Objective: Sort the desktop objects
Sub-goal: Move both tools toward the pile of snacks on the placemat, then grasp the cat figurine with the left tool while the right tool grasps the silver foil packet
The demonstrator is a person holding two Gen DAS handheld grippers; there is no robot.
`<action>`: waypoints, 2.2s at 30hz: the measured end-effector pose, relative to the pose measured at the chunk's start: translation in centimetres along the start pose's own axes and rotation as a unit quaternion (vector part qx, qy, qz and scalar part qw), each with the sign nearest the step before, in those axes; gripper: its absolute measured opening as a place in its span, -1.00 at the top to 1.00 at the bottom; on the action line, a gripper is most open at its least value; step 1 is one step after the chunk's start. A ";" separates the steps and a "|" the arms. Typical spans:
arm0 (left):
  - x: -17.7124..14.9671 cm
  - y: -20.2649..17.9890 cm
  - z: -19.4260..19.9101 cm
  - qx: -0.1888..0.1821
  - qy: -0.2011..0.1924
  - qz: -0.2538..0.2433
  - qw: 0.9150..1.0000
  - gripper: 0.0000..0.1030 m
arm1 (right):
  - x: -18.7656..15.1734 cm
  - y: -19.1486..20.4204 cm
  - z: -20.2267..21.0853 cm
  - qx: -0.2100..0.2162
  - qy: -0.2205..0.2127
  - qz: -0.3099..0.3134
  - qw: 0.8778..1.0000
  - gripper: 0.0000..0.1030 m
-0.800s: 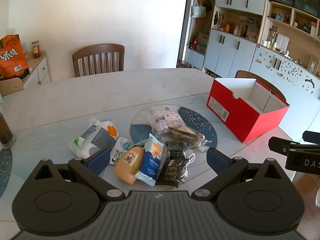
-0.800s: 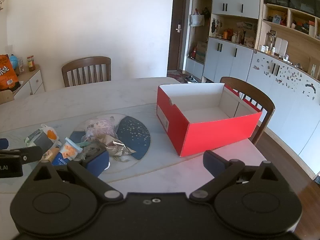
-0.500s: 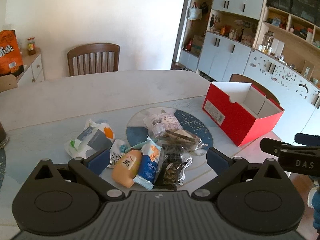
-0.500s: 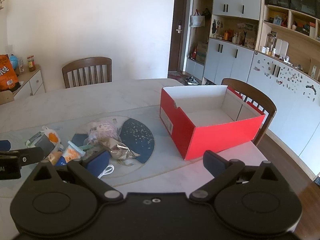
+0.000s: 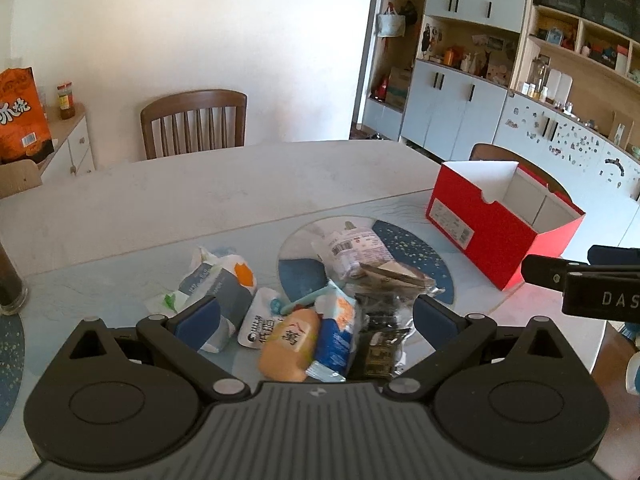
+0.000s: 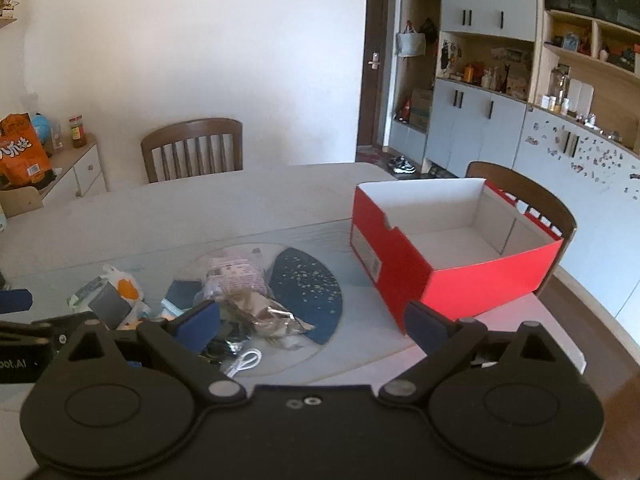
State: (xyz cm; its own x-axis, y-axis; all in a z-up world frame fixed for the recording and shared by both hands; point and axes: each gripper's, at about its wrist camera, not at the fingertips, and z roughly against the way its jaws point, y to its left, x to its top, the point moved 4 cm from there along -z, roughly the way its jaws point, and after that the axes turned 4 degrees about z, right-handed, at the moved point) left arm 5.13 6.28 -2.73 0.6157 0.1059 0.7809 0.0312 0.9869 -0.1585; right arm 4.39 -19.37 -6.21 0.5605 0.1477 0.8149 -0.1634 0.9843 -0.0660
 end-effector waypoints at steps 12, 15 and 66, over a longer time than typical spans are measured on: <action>0.2 3.0 -2.5 0.052 0.009 0.047 0.998 -0.99 | 0.4 0.1 -2.9 0.028 0.008 0.016 0.999 -0.93; -0.1 3.4 -3.0 0.077 0.010 0.060 0.995 -0.99 | 0.8 0.2 -4.3 0.054 0.008 0.030 0.998 -0.93; -3.6 3.8 -9.4 0.070 0.053 0.099 0.991 -0.59 | -0.7 3.3 -16.1 0.143 0.090 0.128 0.977 -0.38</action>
State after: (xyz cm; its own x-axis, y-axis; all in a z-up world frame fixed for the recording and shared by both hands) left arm 10.49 8.55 -11.82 0.6787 0.2922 0.6737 -0.2033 0.9563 -0.2100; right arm 16.52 -14.72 -16.27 0.6012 0.4258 0.6761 -0.5233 0.8493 -0.0696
